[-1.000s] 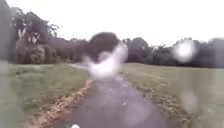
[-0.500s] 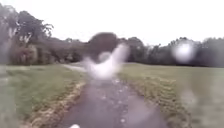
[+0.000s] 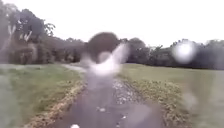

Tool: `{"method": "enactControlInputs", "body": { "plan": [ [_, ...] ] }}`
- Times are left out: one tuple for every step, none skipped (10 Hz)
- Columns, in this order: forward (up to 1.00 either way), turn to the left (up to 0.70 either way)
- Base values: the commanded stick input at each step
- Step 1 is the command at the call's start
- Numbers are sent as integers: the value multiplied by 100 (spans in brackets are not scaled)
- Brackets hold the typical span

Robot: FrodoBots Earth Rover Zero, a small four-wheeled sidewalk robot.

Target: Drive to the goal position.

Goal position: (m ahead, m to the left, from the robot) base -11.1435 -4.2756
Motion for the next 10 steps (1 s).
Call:
{"method": "enactControlInputs", "body": {
  "plan": [
    [85, 0],
    [85, 0],
    [85, 0],
    [85, 0],
    [85, 0],
    [85, 0],
    [85, 0],
    [85, 0],
    [85, 0],
    [85, 0]
  ]
}}
